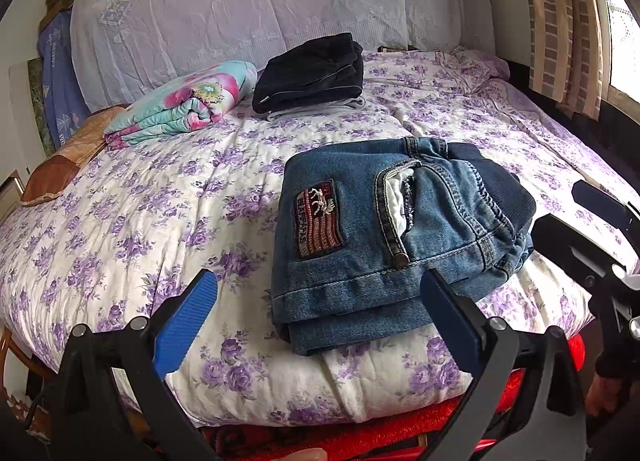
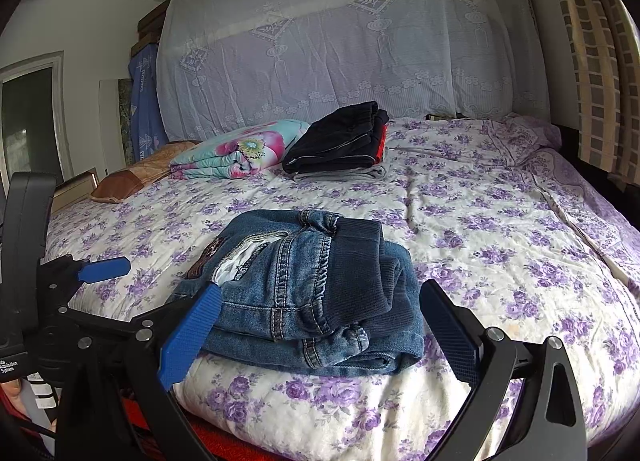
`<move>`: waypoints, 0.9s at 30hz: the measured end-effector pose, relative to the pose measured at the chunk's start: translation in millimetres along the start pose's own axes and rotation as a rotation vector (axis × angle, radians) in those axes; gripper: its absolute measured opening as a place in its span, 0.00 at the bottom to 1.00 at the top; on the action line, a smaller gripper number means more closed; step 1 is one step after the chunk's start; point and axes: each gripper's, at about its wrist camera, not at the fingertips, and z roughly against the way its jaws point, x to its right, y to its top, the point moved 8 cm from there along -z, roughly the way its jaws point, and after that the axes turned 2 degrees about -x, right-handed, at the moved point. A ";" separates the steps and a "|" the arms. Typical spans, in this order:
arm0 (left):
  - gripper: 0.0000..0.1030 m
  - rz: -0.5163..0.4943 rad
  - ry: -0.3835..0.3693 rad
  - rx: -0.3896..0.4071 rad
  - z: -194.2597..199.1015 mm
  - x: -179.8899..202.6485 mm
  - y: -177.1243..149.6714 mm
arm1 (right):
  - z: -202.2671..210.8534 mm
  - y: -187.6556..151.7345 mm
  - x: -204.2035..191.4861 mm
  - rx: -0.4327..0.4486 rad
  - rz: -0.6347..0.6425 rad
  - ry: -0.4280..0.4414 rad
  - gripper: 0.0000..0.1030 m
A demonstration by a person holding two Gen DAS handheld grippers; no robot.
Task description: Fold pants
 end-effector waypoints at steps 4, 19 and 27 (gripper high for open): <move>0.96 0.001 -0.001 -0.003 -0.2 0.2 -1.3 | 0.6 -0.2 0.3 0.001 0.000 0.000 0.97; 0.96 -0.001 -0.002 -0.006 -0.6 -0.3 -1.7 | 0.4 0.0 0.3 0.000 0.001 -0.001 0.97; 0.96 -0.001 -0.002 -0.008 -1.4 -0.3 -0.2 | -0.1 0.3 0.0 0.000 0.001 0.000 0.97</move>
